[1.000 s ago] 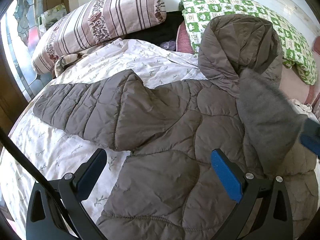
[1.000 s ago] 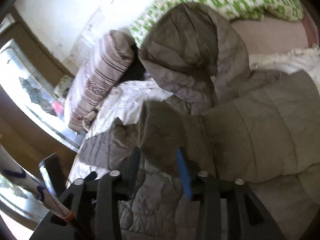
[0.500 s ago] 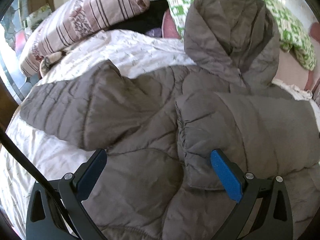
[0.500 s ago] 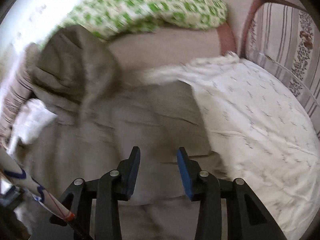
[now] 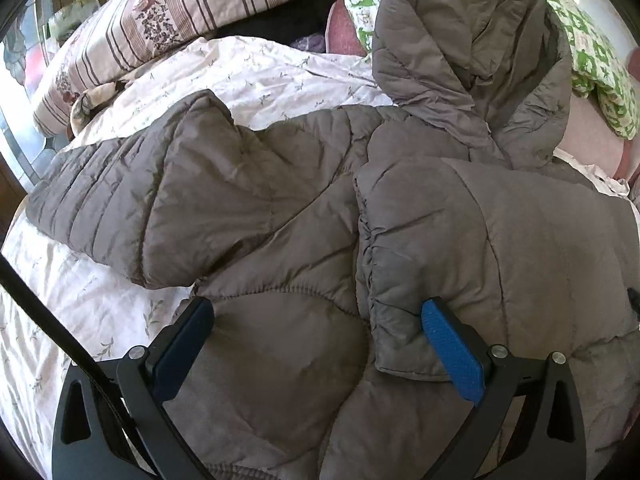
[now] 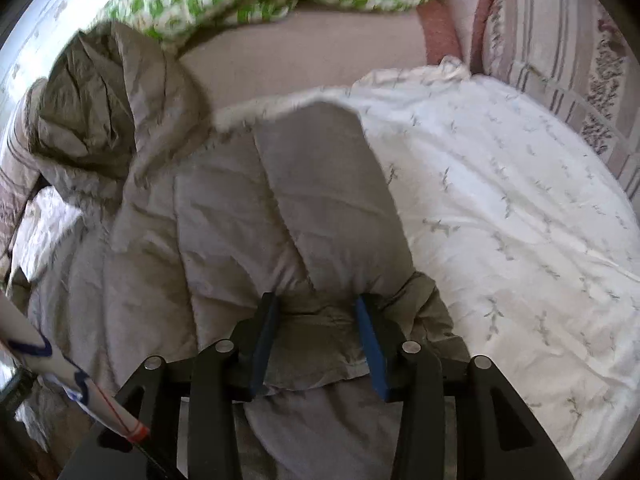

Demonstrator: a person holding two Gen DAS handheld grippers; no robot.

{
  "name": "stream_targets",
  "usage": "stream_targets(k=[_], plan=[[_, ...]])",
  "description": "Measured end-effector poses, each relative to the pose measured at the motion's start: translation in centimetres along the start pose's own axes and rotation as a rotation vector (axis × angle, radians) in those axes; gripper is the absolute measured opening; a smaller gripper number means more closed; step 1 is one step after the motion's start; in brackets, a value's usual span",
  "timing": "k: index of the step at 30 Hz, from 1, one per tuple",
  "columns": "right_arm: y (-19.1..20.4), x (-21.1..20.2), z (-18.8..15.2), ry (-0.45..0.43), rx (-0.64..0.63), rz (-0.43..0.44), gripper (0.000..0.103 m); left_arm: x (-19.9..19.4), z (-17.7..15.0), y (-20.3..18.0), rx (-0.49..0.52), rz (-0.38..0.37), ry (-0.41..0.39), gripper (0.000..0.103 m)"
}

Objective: Fold large clothes
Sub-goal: 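Lower the sleeve onto the jacket front and open the right gripper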

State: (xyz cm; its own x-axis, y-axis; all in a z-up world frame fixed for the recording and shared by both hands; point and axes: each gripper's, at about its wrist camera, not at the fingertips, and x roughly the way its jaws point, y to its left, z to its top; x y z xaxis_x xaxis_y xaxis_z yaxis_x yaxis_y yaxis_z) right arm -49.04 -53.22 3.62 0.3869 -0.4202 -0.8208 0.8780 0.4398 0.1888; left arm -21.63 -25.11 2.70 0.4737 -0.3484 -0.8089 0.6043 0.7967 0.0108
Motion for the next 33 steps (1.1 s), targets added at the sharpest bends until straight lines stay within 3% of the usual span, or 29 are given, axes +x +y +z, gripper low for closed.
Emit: stream_targets(k=[5,9,13,19,29,33], plan=[[3.7,-2.5,-0.4,-0.077,-0.087,0.066,0.045,-1.0,0.1,0.2,-0.009,-0.003,-0.034,0.103],[6.9,-1.8,-1.7,-0.024,-0.148,0.150,0.045,-2.0,0.1,-0.3,0.009,-0.004,-0.085,0.103],[9.1,-0.9,-2.7,-0.014,-0.232,0.108,0.047,-2.0,0.0,-1.1,0.053,-0.002,-0.089,0.103],[8.9,0.9,-3.4,0.037,-0.230,0.103,0.053,-0.6,-0.4,-1.6,0.075,0.009,-0.037,0.103],[9.8,-0.6,-3.6,0.004,-0.271,0.082,0.055,-1.1,-0.6,-1.7,0.084,0.016,-0.055,0.103],[11.6,-2.2,-4.0,-0.034,-0.315,0.147,0.055,-1.5,-0.5,-1.8,0.083,0.015,-0.071,0.103]])
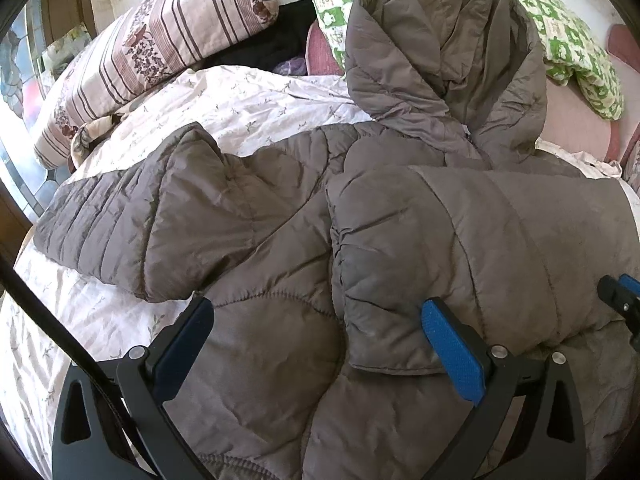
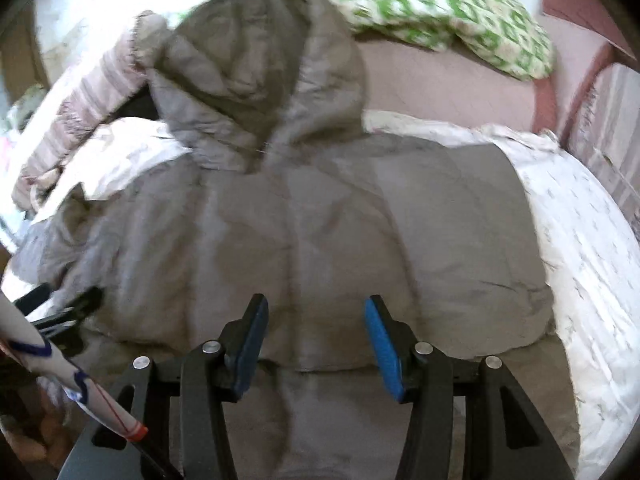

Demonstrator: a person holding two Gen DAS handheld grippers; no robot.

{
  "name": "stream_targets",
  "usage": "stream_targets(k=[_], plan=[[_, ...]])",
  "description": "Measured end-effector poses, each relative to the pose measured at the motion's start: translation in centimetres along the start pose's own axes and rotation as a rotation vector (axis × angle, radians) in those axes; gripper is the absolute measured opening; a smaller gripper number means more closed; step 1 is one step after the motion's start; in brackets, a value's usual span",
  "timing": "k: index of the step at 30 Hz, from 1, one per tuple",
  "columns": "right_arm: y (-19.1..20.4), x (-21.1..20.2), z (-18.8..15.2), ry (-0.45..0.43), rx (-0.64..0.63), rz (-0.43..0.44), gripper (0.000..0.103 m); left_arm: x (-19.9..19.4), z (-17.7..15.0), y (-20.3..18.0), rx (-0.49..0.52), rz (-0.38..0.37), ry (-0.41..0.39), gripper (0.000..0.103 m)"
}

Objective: Fold large clothes
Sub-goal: 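Lower the sleeve onto the jacket front and open the right gripper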

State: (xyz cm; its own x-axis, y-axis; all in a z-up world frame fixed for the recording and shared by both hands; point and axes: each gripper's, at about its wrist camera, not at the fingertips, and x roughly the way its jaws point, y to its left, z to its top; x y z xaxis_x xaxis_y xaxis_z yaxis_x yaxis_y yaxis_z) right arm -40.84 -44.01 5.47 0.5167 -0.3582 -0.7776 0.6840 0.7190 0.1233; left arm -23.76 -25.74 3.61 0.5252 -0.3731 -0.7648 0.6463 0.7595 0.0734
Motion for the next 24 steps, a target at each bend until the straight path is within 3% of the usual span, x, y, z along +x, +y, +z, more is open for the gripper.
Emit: stream_targets(k=[7,15,20,24], plan=[[1.7,2.0,-0.8,0.067,-0.065,-0.003,0.058,0.2,-0.1,-0.1,0.008,0.001,0.008,0.103],[1.6,1.7,-0.9,0.060,-0.070,-0.005,0.061,-0.4,0.3,0.3,0.002,-0.009,-0.002,0.103],[1.6,0.7,-0.7,0.027,-0.055,0.011,0.061,-1.8,1.4,2.8,-0.081,-0.038,-0.031,0.103],[2.0,2.1,-1.3,0.083,-0.089,-0.015,0.065,-2.2,1.9,4.7,-0.130,-0.045,-0.027,0.103]])
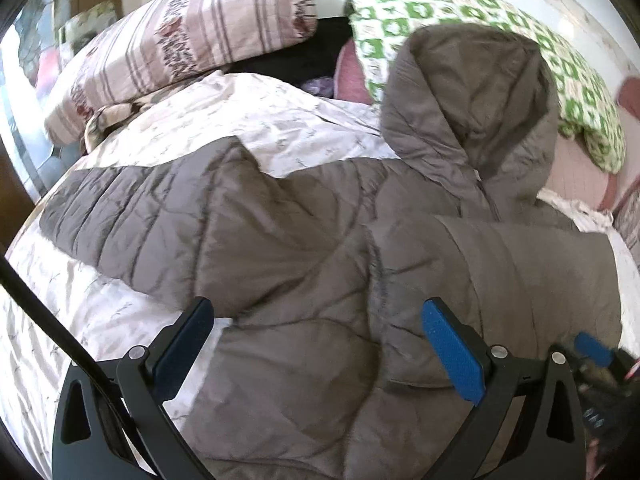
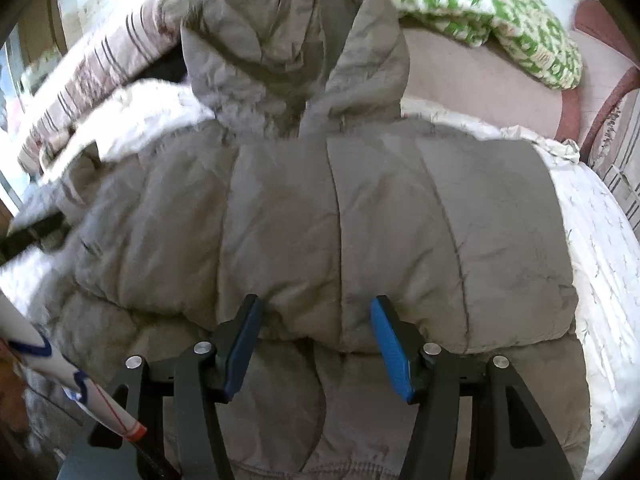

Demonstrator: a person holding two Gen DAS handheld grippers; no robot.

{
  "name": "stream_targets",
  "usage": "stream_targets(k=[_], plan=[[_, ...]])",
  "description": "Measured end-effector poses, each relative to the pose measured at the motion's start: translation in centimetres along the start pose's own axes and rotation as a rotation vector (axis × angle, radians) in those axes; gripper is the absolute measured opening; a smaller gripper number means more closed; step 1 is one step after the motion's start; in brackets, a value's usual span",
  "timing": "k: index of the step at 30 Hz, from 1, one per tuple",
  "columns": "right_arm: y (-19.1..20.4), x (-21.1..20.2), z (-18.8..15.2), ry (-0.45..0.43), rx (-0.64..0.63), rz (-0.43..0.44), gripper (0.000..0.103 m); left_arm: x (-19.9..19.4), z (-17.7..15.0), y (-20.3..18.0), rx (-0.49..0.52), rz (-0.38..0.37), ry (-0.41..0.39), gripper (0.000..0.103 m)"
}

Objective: Fold large clothes
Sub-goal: 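Lower the sleeve onto the jacket front and open the right gripper, then reach the left gripper to the other sleeve cuff and close on it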

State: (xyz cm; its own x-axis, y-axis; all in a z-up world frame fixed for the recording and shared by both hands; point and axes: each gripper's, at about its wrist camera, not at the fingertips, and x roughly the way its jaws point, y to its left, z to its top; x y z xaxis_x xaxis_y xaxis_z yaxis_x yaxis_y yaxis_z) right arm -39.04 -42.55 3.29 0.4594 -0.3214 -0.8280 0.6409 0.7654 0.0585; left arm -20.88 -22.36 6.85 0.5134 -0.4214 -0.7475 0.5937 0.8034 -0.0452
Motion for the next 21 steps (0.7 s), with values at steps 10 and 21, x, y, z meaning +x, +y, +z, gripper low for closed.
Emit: stream_targets(k=[10,21], plan=[[0.1,-0.3,-0.3,0.005,-0.009,-0.006,0.066,-2.3,3.0,8.4,-0.111,0.028,-0.065,0.103],[0.4,0.1,-0.4,0.009,-0.017,-0.020,0.068,0.2,3.0,29.4,-0.474,0.170,-0.038,0.102]])
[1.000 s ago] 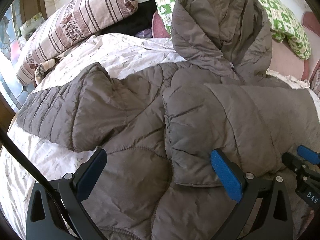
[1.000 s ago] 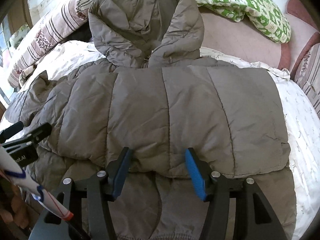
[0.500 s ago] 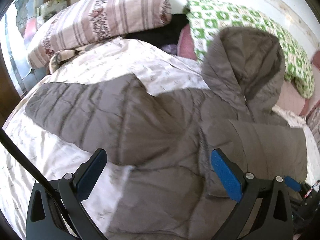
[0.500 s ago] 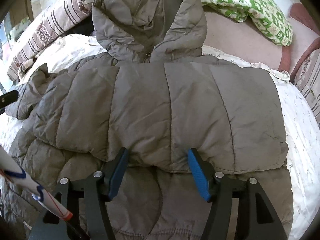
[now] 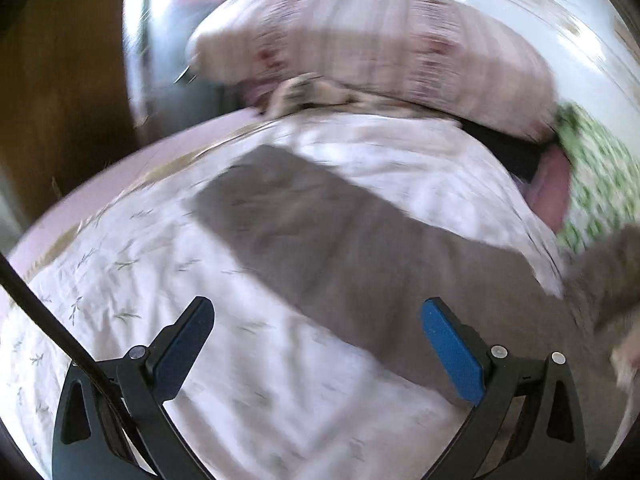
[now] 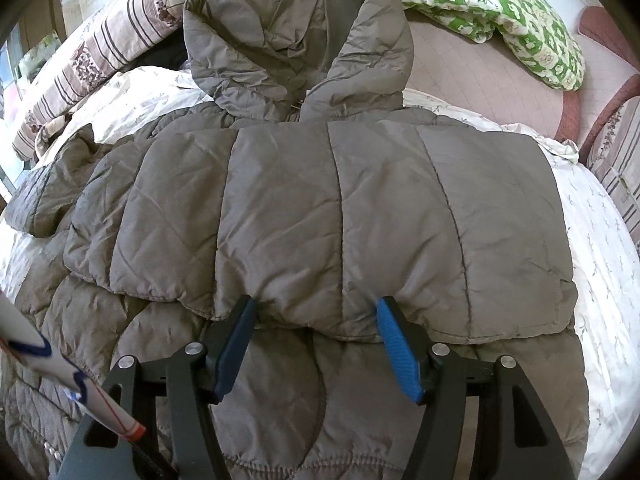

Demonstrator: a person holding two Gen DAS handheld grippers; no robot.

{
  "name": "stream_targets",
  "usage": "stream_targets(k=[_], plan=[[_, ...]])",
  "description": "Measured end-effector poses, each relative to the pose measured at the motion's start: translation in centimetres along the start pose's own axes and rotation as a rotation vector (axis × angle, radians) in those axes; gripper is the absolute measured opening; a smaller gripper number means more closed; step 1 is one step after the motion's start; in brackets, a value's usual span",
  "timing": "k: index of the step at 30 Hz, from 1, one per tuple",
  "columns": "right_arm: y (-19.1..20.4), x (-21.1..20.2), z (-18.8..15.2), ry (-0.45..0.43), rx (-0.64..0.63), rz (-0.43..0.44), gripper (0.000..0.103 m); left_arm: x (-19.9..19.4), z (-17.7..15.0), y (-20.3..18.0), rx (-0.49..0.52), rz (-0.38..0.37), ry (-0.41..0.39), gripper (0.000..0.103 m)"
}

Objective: Fold large clothes
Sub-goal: 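Reach the left gripper to the other sleeve cuff and close on it, then fold the held sleeve with the left gripper across the jacket front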

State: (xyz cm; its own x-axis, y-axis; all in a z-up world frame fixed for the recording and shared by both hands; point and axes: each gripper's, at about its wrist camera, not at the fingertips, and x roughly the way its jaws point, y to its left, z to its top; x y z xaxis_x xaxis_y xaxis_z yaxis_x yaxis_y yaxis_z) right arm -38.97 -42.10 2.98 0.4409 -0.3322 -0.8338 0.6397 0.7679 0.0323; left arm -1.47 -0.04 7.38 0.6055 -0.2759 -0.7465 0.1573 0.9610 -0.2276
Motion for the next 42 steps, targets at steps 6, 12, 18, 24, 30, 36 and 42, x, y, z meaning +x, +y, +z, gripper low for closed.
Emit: stream_targets(k=[6,12,18,24,30,36,42], plan=[[0.1,0.3,-0.1,-0.003,-0.006,-0.002,0.070,3.1,2.8,7.1,-0.216,-0.077,0.040,0.078],[0.0,0.5,-0.1,-0.002,-0.014,-0.004,0.071,5.7,3.9,10.0,-0.379,-0.185,0.054,0.072],[0.2,0.5,-0.1,-0.002,-0.009,-0.004,0.071,7.8,4.0,9.0,-0.360,-0.189,0.071,0.065],[0.1,0.6,-0.1,-0.003,-0.009,-0.002,0.071,9.5,4.6,8.6,-0.350,-0.207,0.030,0.065],[0.1,0.6,-0.2,-0.006,-0.006,0.003,0.071,10.0,4.7,8.0,-0.359,-0.180,0.031,0.017],[-0.1,0.2,0.0,-0.015,0.011,0.014,0.071,7.2,4.9,6.9,-0.349,-0.178,-0.030,0.014],[-0.7,-1.7,0.4,-0.062,0.064,0.047,0.071,-0.4,6.2,1.5,-0.226,-0.298,-0.141,0.014]])
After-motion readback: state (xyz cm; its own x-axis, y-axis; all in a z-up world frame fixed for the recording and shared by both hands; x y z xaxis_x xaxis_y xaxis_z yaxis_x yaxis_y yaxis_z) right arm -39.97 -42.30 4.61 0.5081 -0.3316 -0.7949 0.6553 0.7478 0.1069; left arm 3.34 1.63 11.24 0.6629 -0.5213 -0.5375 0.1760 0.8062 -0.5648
